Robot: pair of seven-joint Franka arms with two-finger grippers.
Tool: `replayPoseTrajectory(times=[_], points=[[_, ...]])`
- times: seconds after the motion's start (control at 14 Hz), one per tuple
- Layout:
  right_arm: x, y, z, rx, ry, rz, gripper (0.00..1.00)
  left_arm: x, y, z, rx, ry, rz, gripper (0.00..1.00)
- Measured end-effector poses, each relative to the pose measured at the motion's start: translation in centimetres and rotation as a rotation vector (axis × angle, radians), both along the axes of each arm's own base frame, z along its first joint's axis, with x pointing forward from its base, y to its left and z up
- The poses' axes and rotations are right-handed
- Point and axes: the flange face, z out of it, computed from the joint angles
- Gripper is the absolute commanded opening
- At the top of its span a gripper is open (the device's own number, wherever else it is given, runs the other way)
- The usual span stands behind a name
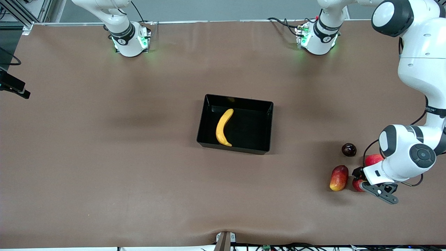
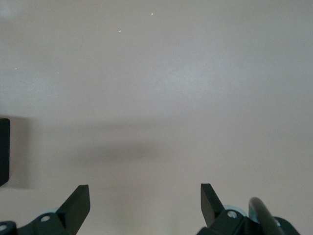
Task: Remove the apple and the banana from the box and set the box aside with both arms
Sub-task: 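Lower the apple onto the table and open the left gripper, then move the left gripper back into the box over the banana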
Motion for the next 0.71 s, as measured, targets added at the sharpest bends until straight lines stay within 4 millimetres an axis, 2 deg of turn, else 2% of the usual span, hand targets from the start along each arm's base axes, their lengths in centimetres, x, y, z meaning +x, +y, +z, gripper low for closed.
replayPoseTrajectory(times=[0.21,0.5,0.71], points=[[0.0,0.0,0.0,0.000,0.000,0.000,1.00,0.2,-1.7,3.5,-0.035,0.014,0.016,1.00],[0.0,0.0,0.0,0.000,0.000,-0.001,1.00,-1.0,-7.1,10.5,-0.068,0.075,0.104,1.00],[0.0,0.0,0.0,0.000,0.000,-0.001,1.00,-3.1,-11.6,14.5,-0.076,0.124,0.195,1.00]])
